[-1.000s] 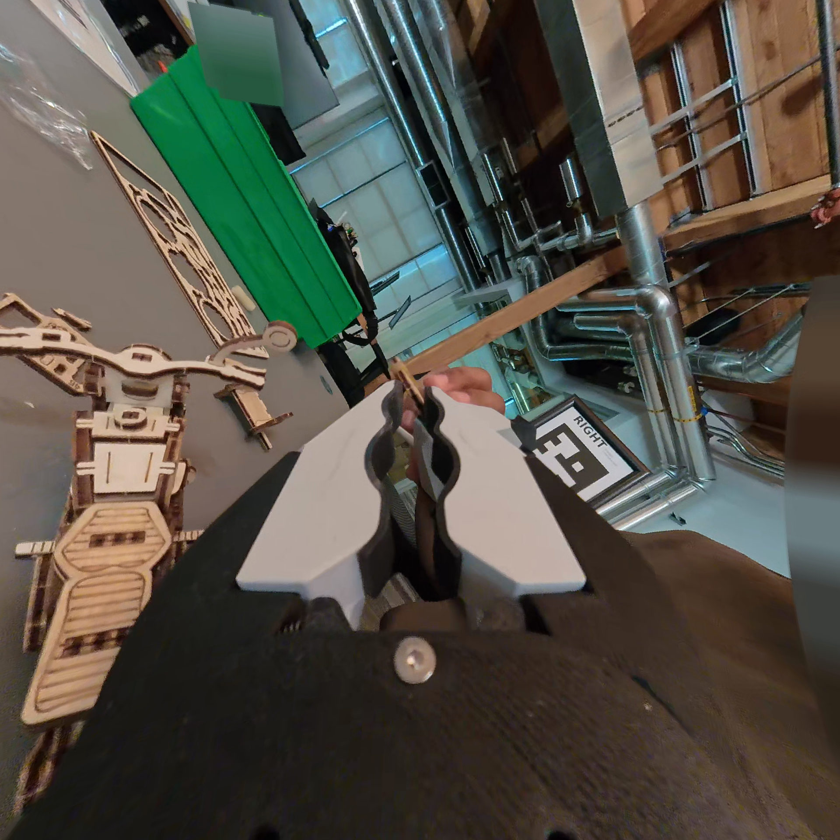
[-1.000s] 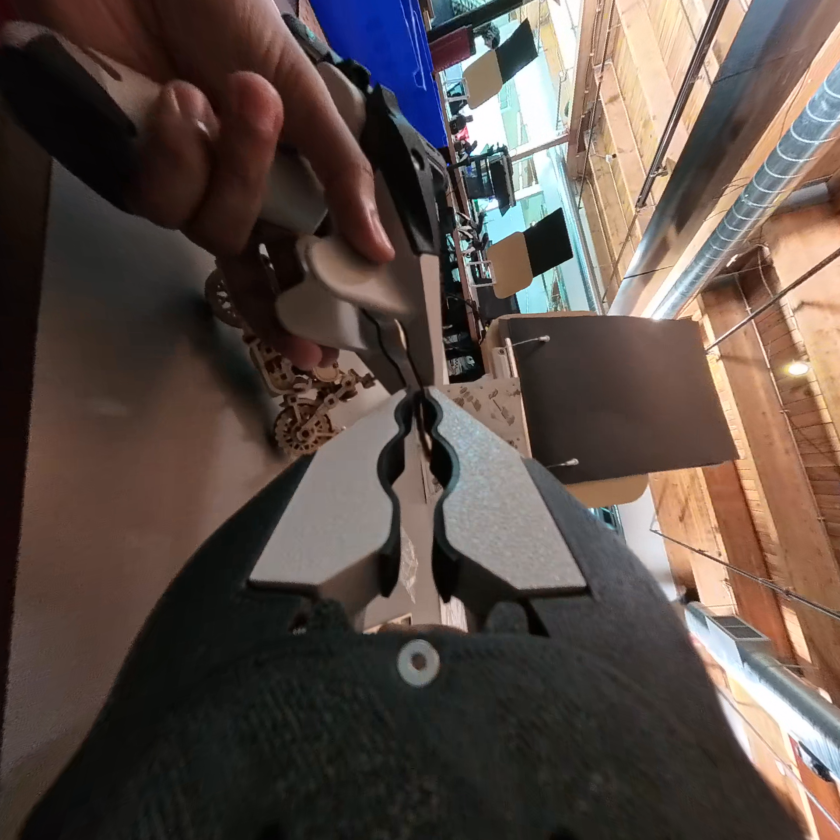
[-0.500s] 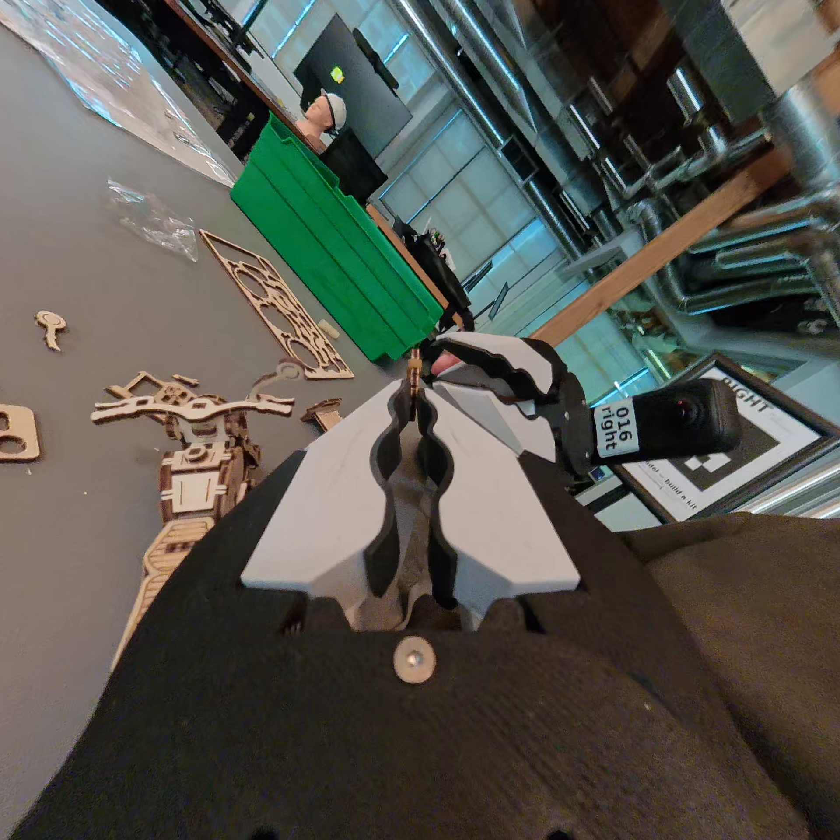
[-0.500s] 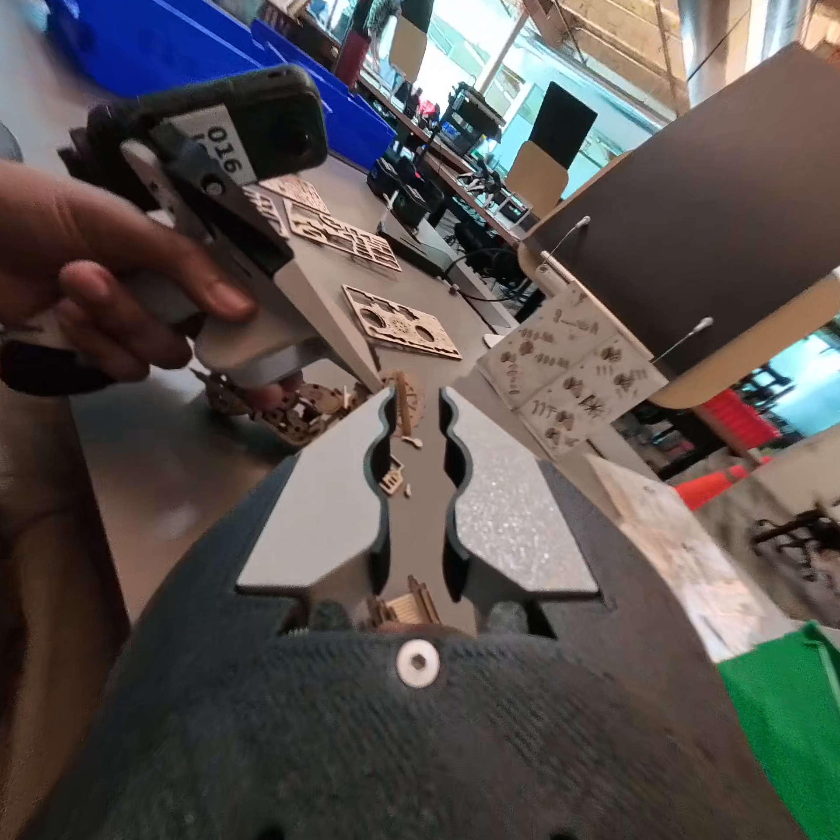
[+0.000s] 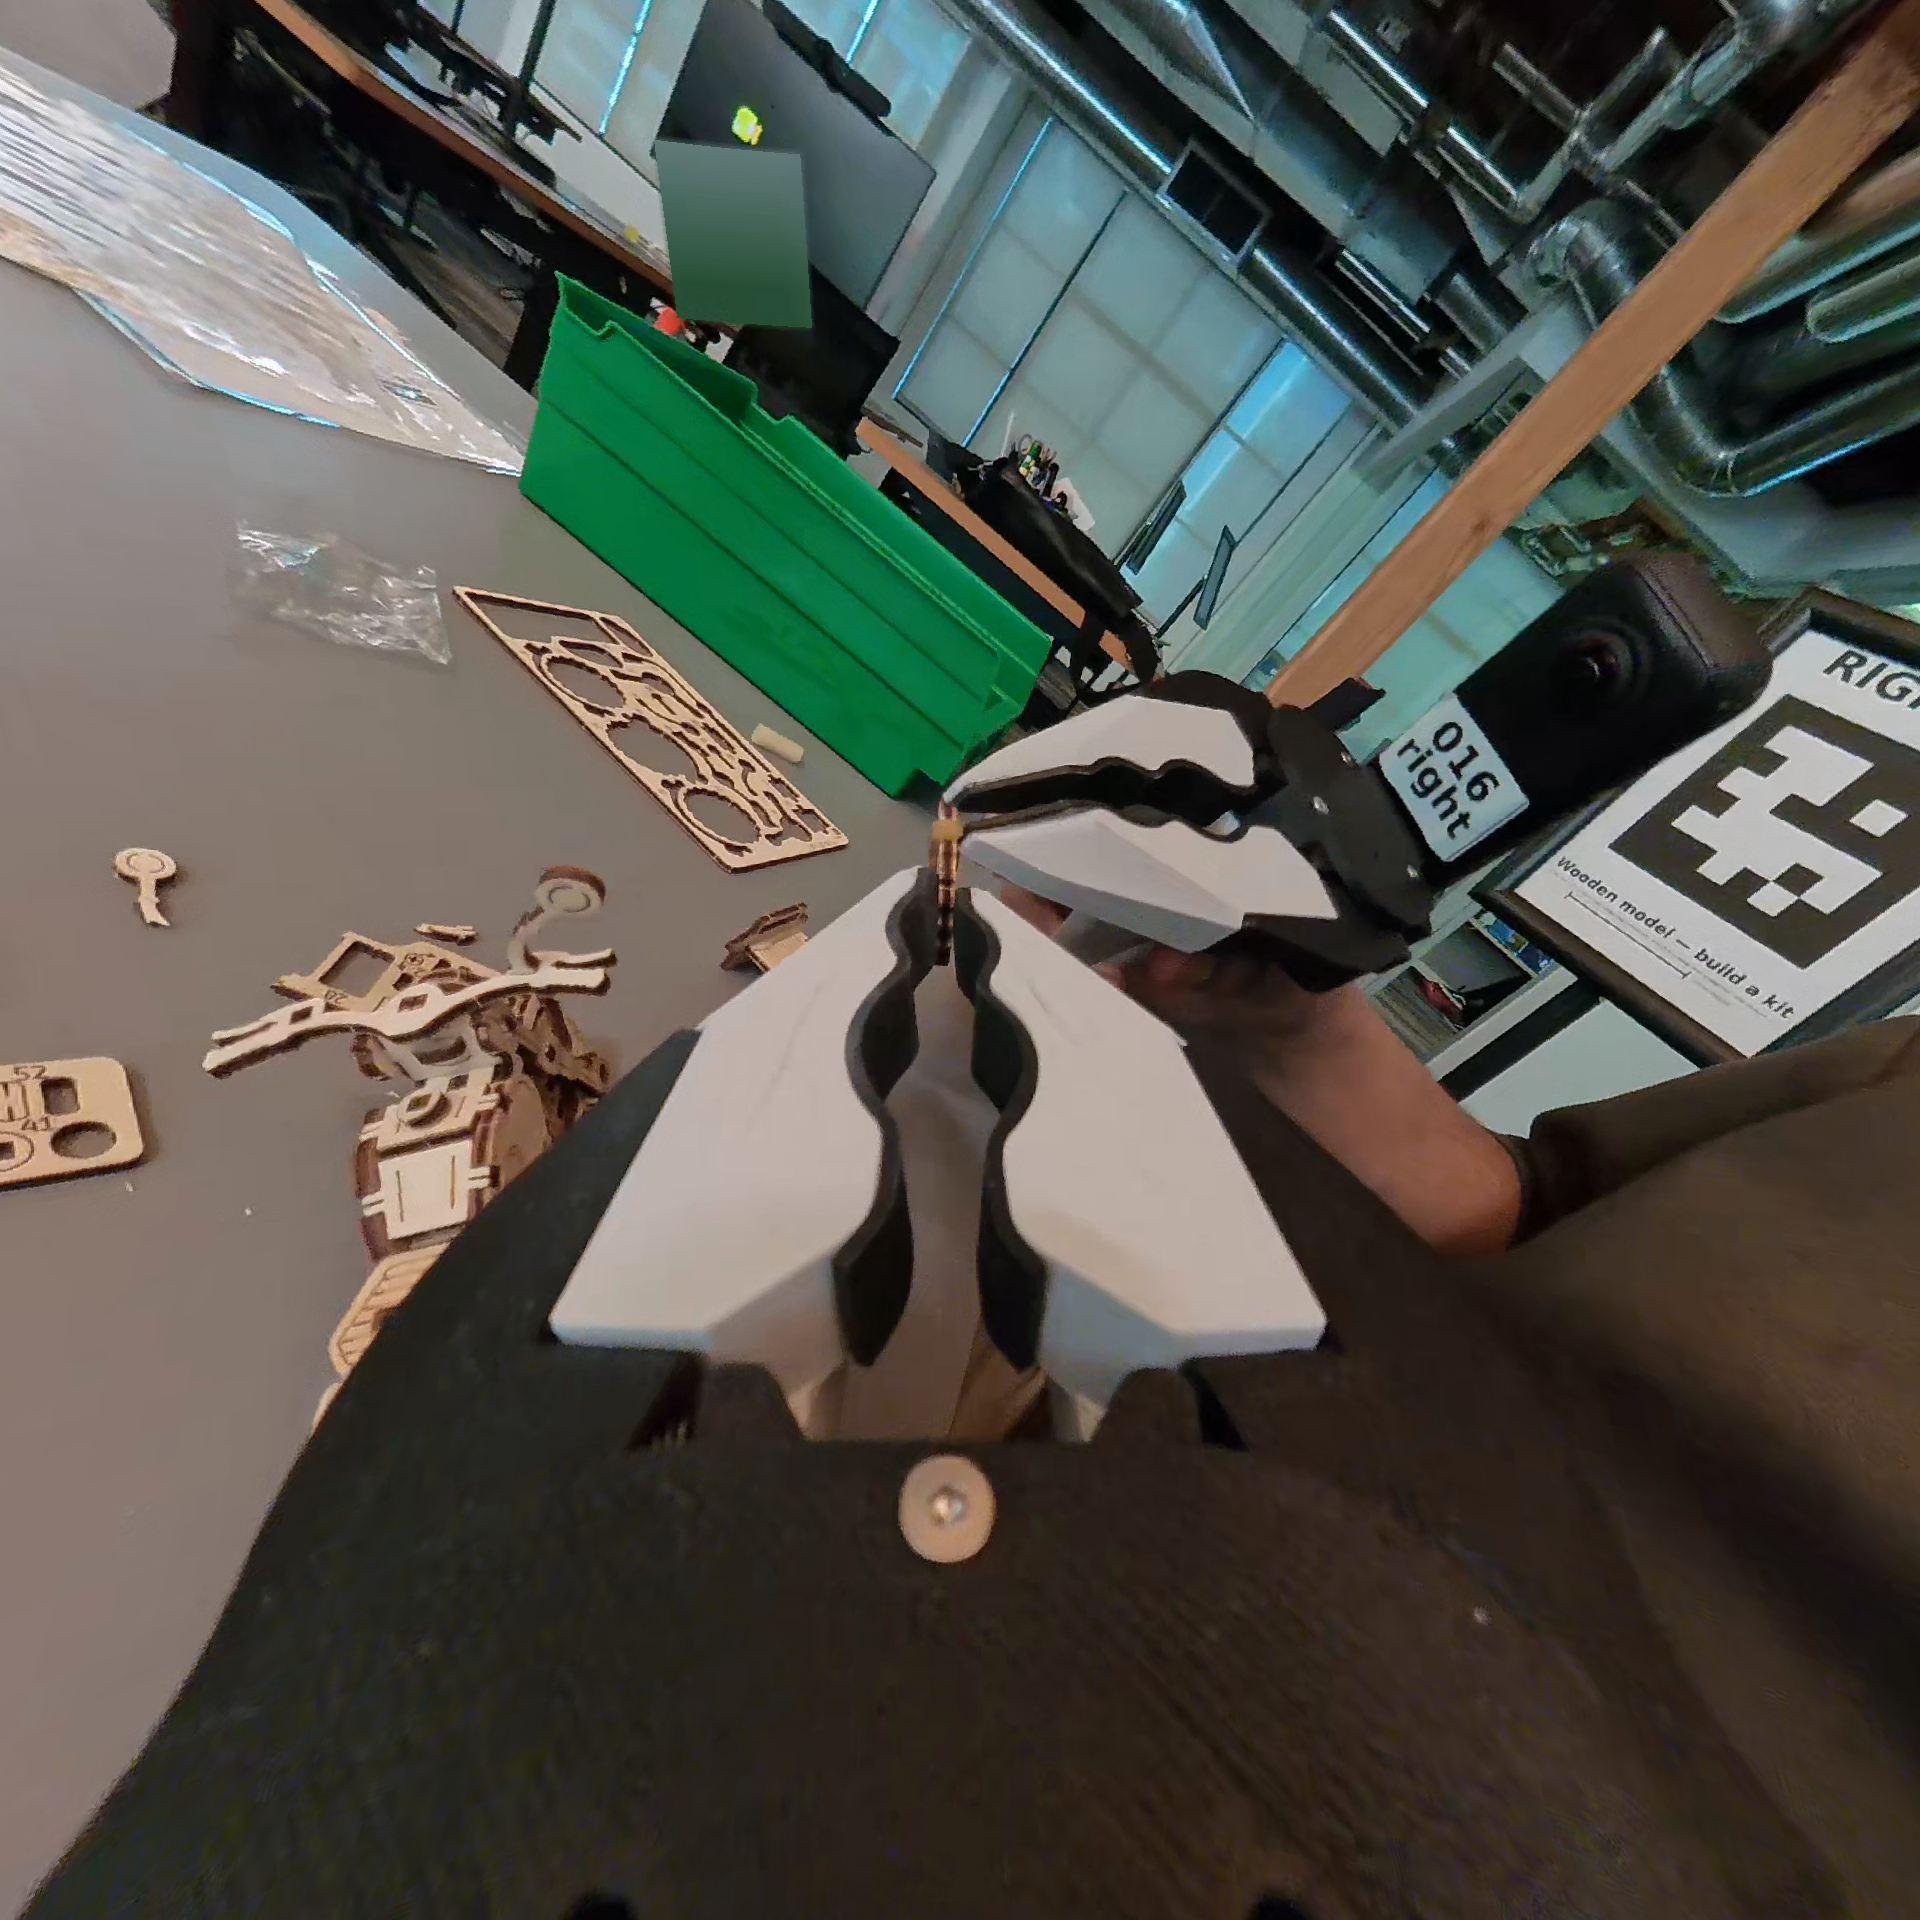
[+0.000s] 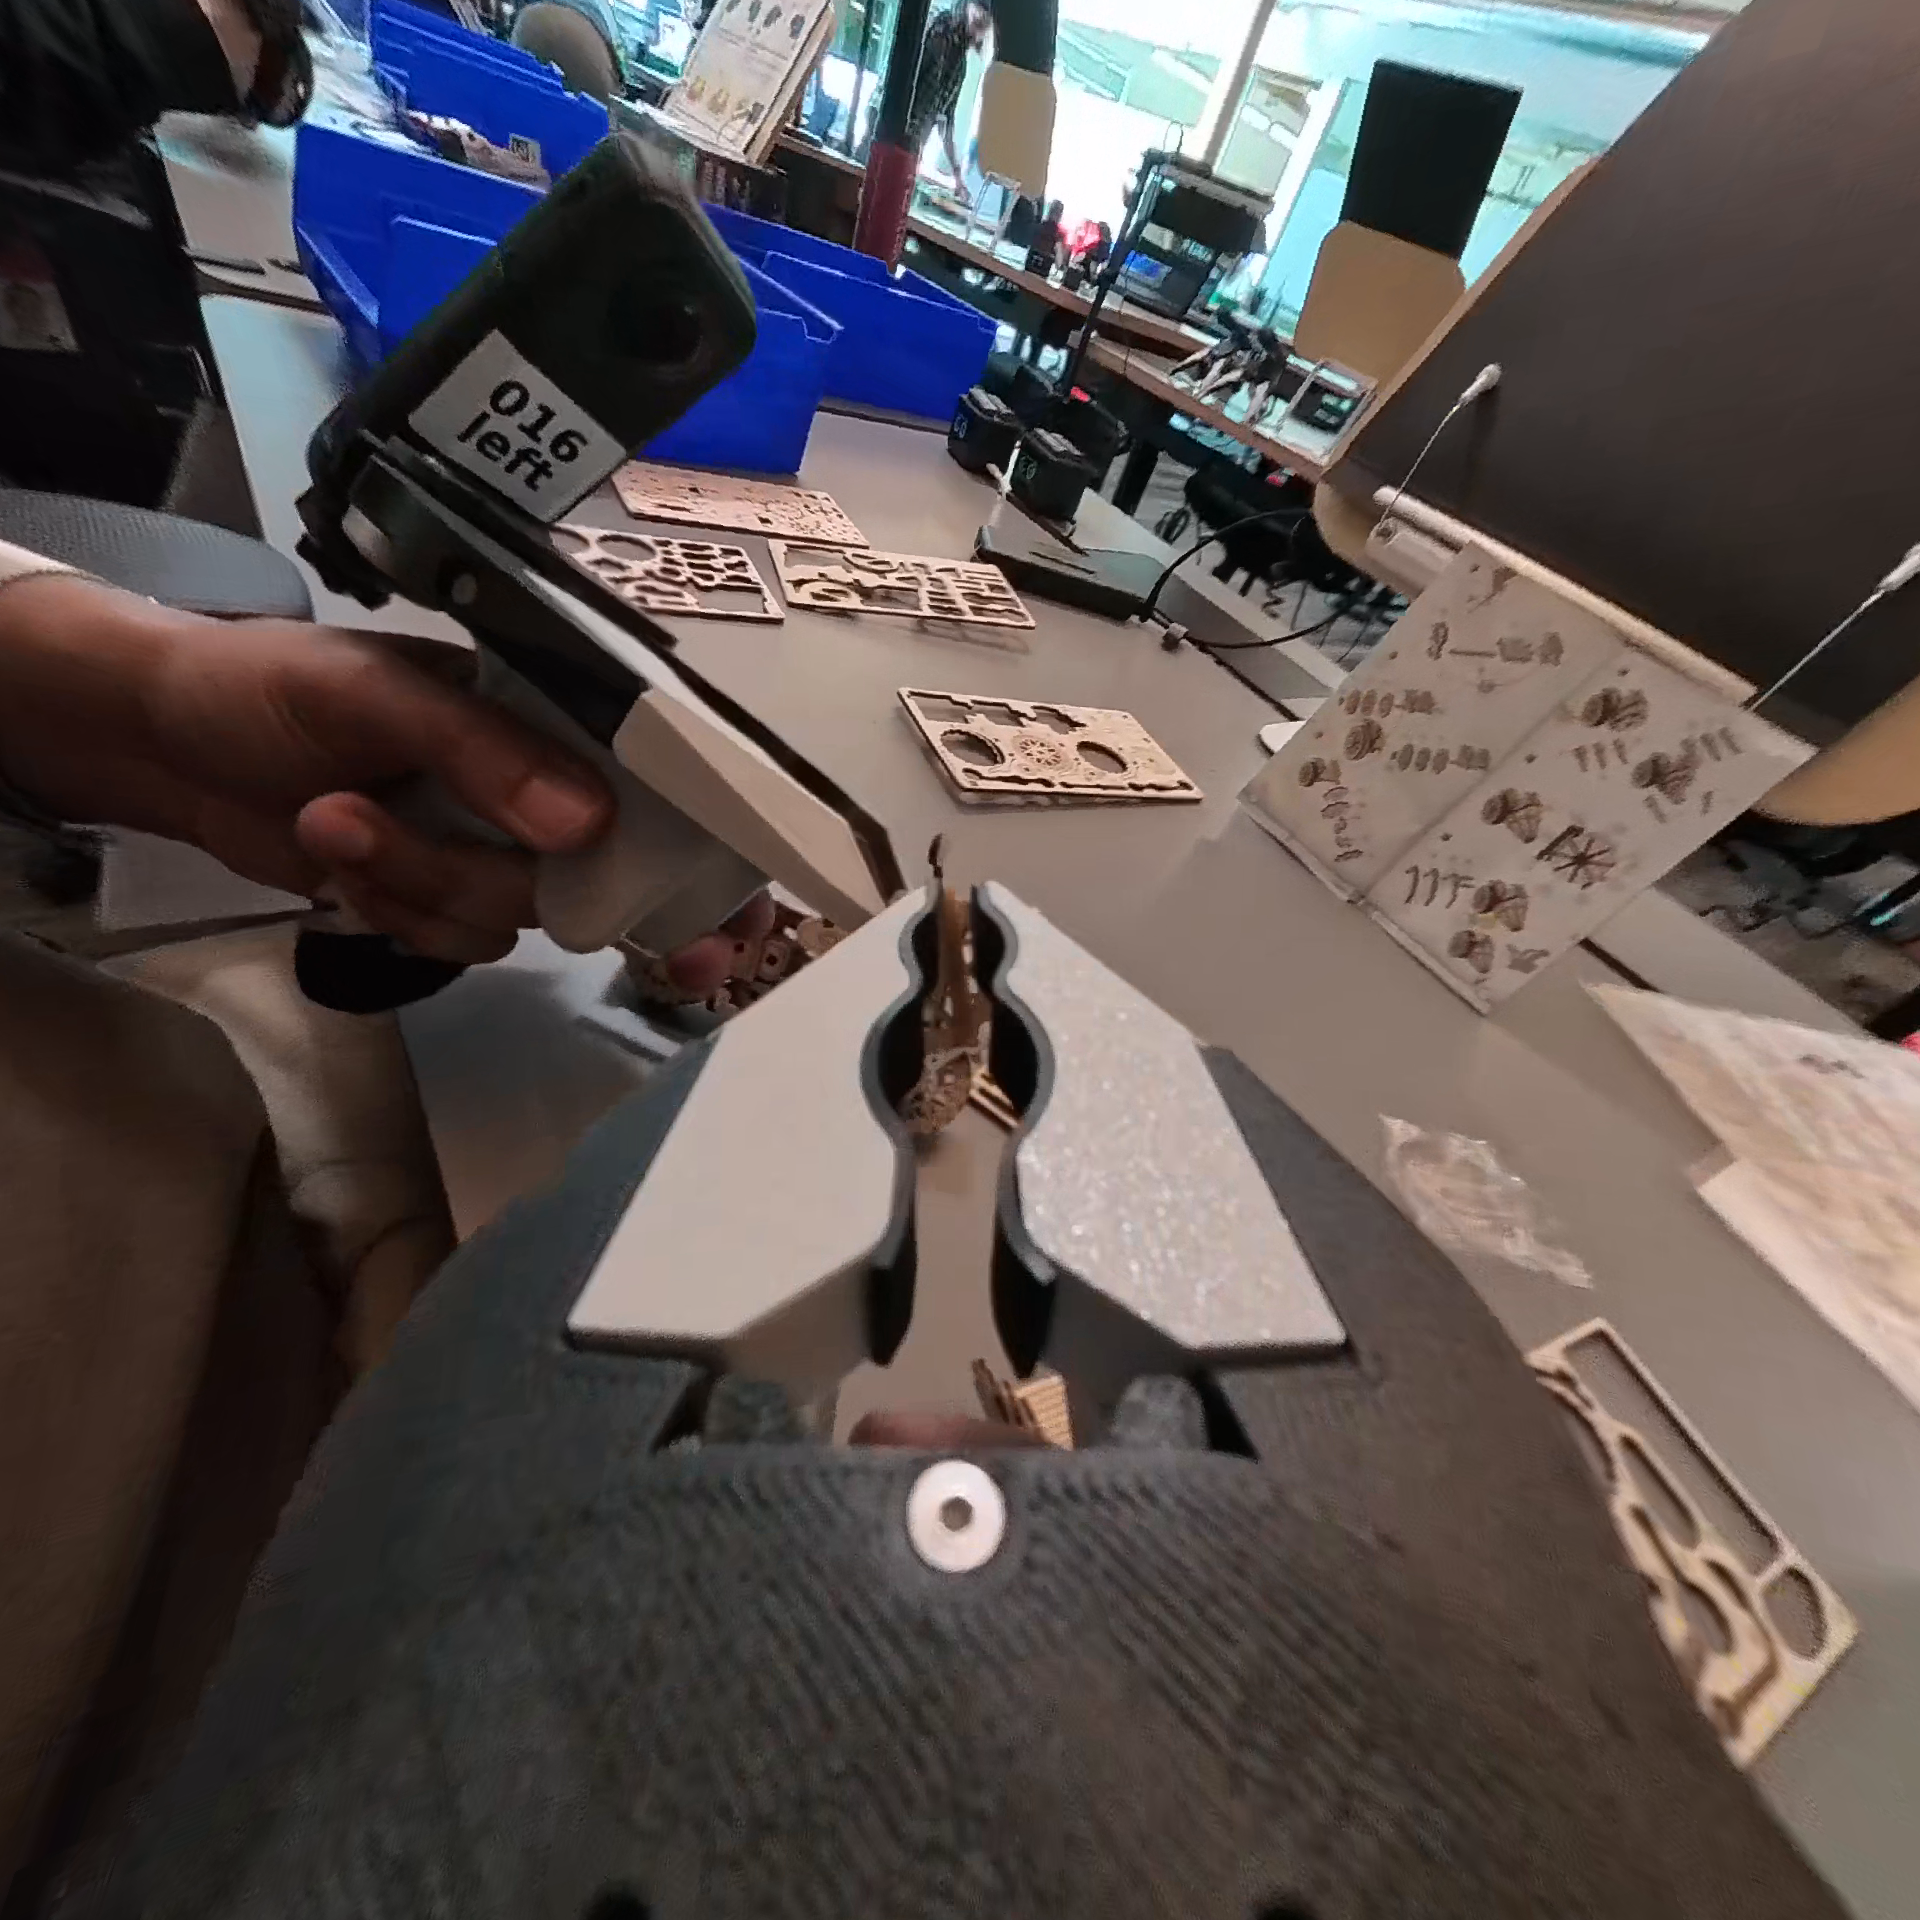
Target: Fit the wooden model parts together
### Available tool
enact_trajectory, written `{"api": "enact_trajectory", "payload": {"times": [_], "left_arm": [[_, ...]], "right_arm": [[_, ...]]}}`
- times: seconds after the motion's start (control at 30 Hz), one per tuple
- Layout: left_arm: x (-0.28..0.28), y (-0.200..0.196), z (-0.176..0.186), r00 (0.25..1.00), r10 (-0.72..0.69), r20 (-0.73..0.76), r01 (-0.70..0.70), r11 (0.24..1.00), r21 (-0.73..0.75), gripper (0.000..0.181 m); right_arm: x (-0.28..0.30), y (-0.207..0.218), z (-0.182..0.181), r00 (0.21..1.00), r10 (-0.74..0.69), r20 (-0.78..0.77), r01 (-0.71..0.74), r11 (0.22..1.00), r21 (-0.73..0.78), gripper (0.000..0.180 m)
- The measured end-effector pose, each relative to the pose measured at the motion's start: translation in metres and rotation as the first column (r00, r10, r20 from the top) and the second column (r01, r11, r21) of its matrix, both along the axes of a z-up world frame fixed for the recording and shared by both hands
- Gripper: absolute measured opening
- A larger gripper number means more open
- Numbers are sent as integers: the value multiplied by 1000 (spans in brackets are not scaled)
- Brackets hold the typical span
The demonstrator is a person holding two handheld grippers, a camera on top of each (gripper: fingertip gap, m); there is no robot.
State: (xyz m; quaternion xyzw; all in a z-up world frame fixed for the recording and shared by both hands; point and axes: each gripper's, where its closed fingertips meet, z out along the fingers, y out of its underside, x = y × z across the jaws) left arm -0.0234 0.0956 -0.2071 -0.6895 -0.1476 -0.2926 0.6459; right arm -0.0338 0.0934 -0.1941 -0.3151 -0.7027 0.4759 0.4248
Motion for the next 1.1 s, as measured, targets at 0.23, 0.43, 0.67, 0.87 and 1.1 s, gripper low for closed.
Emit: {"api": "enact_trajectory", "payload": {"times": [0.23,0.43,0.67,0.87,1.1], "left_arm": [[-2,0,-2,1000,7,-6,-7,1000,-10,0],[1,1,-5,999,4,-40,-5,999,-34,0],[9,2,-13,953,-4,-303,-23,996,-86,0],[-4,-1,-8,964,16,-265,-33,998,-61,0],[4,0,-13,957,-21,-288,-2,997,-82,0]], "right_arm": [[-2,12,1,999,-47,25,47,999,2,0],[4,1,-3,1000,13,-11,-12,998,58,18],[9,-6,-11,995,80,64,-81,997,6,0],[10,4,-11,990,68,125,-68,998,-7,0],[10,3,-12,997,53,52,-56,996,68,21]]}}
